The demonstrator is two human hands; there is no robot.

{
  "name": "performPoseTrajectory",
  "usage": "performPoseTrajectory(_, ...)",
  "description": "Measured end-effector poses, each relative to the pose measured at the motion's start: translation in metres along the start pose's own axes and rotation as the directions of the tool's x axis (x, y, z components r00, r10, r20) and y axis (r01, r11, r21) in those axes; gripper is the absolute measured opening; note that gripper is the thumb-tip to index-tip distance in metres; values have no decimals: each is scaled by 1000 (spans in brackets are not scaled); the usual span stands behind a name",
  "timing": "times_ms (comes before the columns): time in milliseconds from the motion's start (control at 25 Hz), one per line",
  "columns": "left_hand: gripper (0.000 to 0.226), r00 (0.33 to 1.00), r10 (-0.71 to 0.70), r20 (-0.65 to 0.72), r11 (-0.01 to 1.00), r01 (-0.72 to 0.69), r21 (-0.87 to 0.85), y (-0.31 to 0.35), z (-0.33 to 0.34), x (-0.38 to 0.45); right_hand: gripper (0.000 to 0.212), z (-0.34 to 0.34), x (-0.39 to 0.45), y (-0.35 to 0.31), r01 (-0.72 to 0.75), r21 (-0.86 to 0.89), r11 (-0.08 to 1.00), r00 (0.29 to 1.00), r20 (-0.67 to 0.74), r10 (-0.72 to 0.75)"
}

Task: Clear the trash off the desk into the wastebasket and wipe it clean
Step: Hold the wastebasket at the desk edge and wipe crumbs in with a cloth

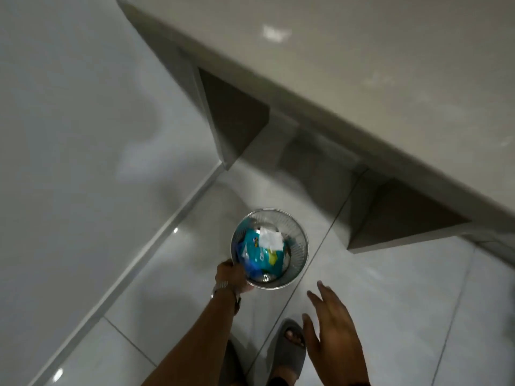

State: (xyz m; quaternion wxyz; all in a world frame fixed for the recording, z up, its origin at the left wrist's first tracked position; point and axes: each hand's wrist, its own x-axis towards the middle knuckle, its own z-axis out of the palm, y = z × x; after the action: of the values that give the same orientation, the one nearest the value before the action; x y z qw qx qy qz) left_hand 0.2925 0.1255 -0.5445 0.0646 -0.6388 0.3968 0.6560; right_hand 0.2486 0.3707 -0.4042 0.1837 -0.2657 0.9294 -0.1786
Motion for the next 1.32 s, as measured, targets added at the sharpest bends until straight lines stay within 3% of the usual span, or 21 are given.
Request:
performPoseTrajectory(80,46,1000,-10,-17,1000,10,13,6,-10,-31,45,-61,-12,-45,-14,25,1000,999,-47,16)
performPoseTrajectory(160,30,999,-22,-42,999,24,48,42,-13,-129,34,-135,-32,-82,-63,79,995,992,-103,71)
performPoseTrajectory(240,19,999,5,-36,1000,-4,24,79,-12,-232,16,-208,-48,-99,-81,174,981,956,-266,126)
performPoseTrajectory(320,25,997,73,-3,997,-73,8,106,-3,-318,18,-282,-60,-93,-123,238,964,880,-422,217)
performPoseTrajectory(400,30,996,81,34,997,-80,-20,102,2,-335,23,-348,-60,-62,-157,230,960,775,-574,264)
performPoseTrajectory(440,44,995,74,69,997,-73,-14,93,9,-316,22,-380,-54,-42,-162,224,961,725,-634,270)
performPoseTrajectory(520,63,995,45,87,999,-44,-19,74,25,-287,18,-435,-36,6,-177,216,960,666,-692,278)
performPoseTrajectory(560,59,995,26,94,997,-19,-77,64,36,-264,20,-457,-25,32,-194,189,963,659,-701,271)
performPoseTrajectory(640,48,999,13,50,996,-8,-91,71,63,-322,26,-489,3,81,-242,114,964,684,-684,253)
performPoseTrajectory(720,50,994,26,104,984,-7,-179,74,97,-369,34,-508,36,136,-296,91,951,733,-617,287)
performPoseTrajectory(800,85,996,60,69,984,-47,-170,77,134,-369,45,-519,70,191,-364,77,928,774,-529,347)
performPoseTrajectory(840,80,996,65,61,977,-51,-208,78,153,-365,51,-524,85,218,-407,75,910,787,-477,391)
performPoseTrajectory(880,61,997,73,29,968,-64,-241,75,163,-359,58,-527,100,245,-452,63,890,791,-433,432)
performPoseTrajectory(960,40,997,-35,-73,964,14,-267,56,178,-349,76,-529,126,298,-528,-11,849,788,-381,484)
performPoseTrajectory(1120,36,988,-73,-136,927,17,-376,49,204,-364,114,-518,158,356,-606,-18,796,778,-221,588)
performPoseTrajectory(1200,23,981,-60,-182,916,-18,-401,57,216,-367,104,-517,166,364,-644,-43,764,746,-261,613)
performPoseTrajectory(1320,9,974,-57,-219,920,-34,-390,63,227,-374,69,-526,176,369,-563,-48,825,805,-259,534)
